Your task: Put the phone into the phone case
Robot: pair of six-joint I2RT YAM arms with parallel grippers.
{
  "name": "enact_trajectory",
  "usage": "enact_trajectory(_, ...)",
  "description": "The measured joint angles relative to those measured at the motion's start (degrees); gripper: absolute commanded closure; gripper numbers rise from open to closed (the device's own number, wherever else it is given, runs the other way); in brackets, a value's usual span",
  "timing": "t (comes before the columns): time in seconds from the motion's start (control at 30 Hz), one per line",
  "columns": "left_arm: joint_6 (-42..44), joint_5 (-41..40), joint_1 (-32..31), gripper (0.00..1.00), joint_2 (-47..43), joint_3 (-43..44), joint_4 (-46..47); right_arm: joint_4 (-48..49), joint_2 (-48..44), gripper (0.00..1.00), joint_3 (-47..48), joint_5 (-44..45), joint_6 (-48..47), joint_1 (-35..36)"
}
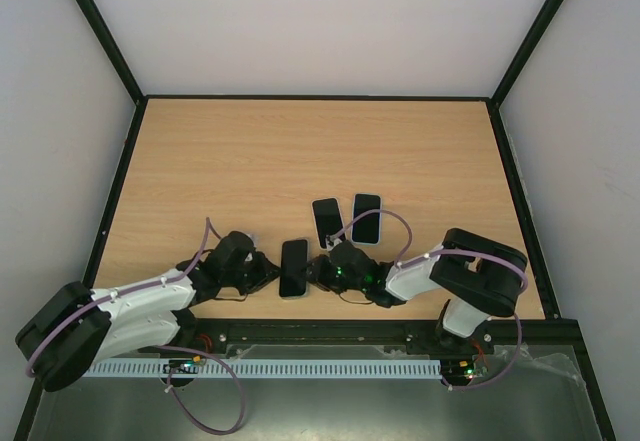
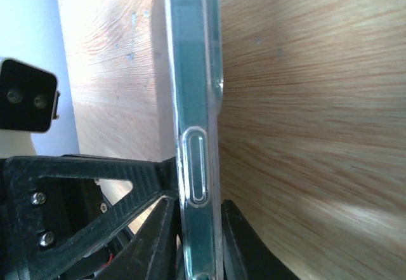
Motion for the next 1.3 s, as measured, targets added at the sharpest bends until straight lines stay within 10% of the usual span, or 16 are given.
enact_trajectory(0.33,-1.16,2.4,0.24,0.68,-0.87,-1.05,1.84,0.61,-1.42,0.98,-0.11,0.44,-2.19,-0.02)
enact_trajectory(0.8,2.69,6.01,11.56,0.02,-23.87,0.13,-6.19,-1.01,-16.37,0.98,-3.32,1.2,-7.93,-0.24)
enact_trajectory(1.3,17.16,14.49,16.57,0.01,-28.81,13.38,-11.61,1.64,-33.16,0.98,-8.76,-1.6,-13.51,-0.24)
